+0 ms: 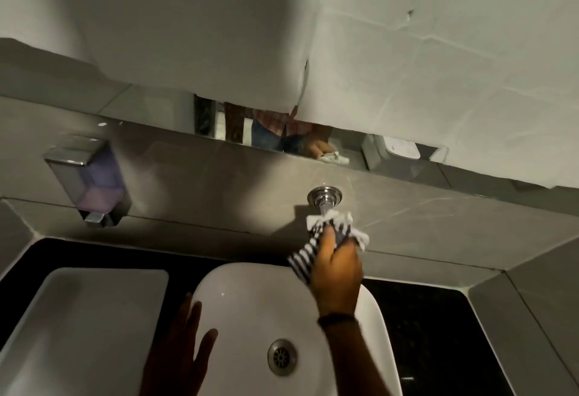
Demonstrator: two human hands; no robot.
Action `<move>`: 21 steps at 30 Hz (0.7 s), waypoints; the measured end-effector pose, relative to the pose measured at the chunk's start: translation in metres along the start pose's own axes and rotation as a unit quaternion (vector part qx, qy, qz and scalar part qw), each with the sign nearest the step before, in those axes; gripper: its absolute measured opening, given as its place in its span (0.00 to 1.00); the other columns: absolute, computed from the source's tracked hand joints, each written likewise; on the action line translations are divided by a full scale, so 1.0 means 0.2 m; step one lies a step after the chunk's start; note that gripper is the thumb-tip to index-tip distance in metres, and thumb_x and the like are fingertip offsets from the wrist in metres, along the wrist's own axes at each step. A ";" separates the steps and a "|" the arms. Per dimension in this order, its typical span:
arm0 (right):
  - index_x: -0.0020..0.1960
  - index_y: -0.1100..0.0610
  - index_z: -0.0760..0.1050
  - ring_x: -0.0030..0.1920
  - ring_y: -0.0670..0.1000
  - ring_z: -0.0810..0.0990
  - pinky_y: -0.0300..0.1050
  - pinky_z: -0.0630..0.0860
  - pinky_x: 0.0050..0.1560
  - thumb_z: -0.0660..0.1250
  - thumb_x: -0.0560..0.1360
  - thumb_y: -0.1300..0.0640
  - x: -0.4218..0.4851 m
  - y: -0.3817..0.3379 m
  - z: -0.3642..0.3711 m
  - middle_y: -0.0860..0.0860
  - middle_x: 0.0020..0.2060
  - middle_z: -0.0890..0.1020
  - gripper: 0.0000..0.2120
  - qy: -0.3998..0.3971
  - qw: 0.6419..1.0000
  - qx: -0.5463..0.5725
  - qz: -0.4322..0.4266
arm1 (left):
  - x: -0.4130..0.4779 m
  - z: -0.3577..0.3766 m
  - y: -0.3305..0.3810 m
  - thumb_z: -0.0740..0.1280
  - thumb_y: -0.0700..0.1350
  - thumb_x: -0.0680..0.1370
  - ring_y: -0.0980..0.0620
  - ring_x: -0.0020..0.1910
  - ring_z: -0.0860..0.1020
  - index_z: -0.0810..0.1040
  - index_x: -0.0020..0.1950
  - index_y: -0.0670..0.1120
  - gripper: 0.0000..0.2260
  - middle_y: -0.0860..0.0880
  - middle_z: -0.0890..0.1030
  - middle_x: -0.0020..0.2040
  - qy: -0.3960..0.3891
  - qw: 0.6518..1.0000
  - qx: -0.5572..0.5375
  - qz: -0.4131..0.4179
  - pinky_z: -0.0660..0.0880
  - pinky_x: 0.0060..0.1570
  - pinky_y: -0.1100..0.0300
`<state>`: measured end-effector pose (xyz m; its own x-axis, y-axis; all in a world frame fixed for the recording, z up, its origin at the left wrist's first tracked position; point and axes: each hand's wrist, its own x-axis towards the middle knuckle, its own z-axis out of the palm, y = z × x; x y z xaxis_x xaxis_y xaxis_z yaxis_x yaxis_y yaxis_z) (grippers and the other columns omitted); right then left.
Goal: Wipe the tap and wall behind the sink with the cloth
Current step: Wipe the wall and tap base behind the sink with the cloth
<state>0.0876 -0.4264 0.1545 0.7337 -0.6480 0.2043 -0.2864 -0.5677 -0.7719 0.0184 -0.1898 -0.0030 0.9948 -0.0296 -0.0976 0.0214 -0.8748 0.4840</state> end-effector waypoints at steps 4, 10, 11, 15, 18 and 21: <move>0.63 0.58 0.80 0.63 0.63 0.81 0.53 0.74 0.64 0.54 0.83 0.38 0.33 -0.23 -0.03 0.61 0.63 0.83 0.28 -0.192 0.967 -0.168 0.026 | -0.03 0.03 -0.01 0.43 0.69 0.76 0.44 0.77 0.62 0.63 0.78 0.46 0.39 0.47 0.59 0.81 0.019 1.000 -0.008 0.008 0.68 0.69 0.41; 0.58 0.53 0.80 0.50 0.50 0.82 0.42 0.72 0.52 0.57 0.81 0.36 0.15 -0.12 -0.02 0.48 0.50 0.85 0.23 -0.105 0.991 0.042 0.073 | -0.03 0.02 0.00 0.39 0.71 0.75 0.42 0.76 0.65 0.65 0.77 0.45 0.42 0.46 0.61 0.80 0.022 1.000 -0.010 0.003 0.71 0.66 0.40; 0.59 0.50 0.79 0.49 0.45 0.81 0.38 0.72 0.52 0.58 0.80 0.36 0.05 -0.06 -0.02 0.44 0.49 0.83 0.22 -0.070 0.992 0.091 0.050 | -0.04 0.01 0.00 0.38 0.72 0.75 0.42 0.76 0.65 0.64 0.78 0.46 0.43 0.47 0.60 0.80 0.024 1.000 -0.014 -0.004 0.71 0.67 0.40; 0.54 0.53 0.75 0.51 0.46 0.84 0.42 0.79 0.57 0.60 0.75 0.35 -0.27 0.20 0.05 0.49 0.48 0.85 0.22 -0.021 0.983 0.182 0.014 | -0.04 0.03 -0.02 0.42 0.69 0.77 0.40 0.72 0.70 0.62 0.78 0.46 0.38 0.45 0.62 0.80 0.015 1.000 -0.020 0.011 0.74 0.63 0.37; 0.52 0.46 0.78 0.49 0.37 0.82 0.46 0.79 0.57 0.58 0.77 0.39 -0.34 0.29 0.02 0.44 0.48 0.85 0.15 -0.053 0.975 0.211 0.040 | -0.05 0.03 -0.04 0.46 0.66 0.79 0.42 0.76 0.64 0.57 0.80 0.50 0.33 0.46 0.58 0.81 0.002 1.000 -0.021 0.009 0.67 0.70 0.35; 0.61 0.41 0.80 0.58 0.33 0.81 0.32 0.75 0.61 0.54 0.80 0.32 -0.42 0.33 -0.05 0.45 0.63 0.83 0.22 -0.078 0.934 0.304 0.168 | -0.09 0.00 -0.03 0.52 0.62 0.80 0.43 0.78 0.60 0.61 0.78 0.51 0.28 0.46 0.62 0.80 0.023 0.999 0.009 0.045 0.58 0.74 0.38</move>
<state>0.0010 -0.4145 0.0933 0.7597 -0.6289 -0.1653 -0.1492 0.0788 -0.9857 -0.0001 -0.1831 -0.0043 0.9961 -0.0868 -0.0150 -0.0693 -0.8778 0.4740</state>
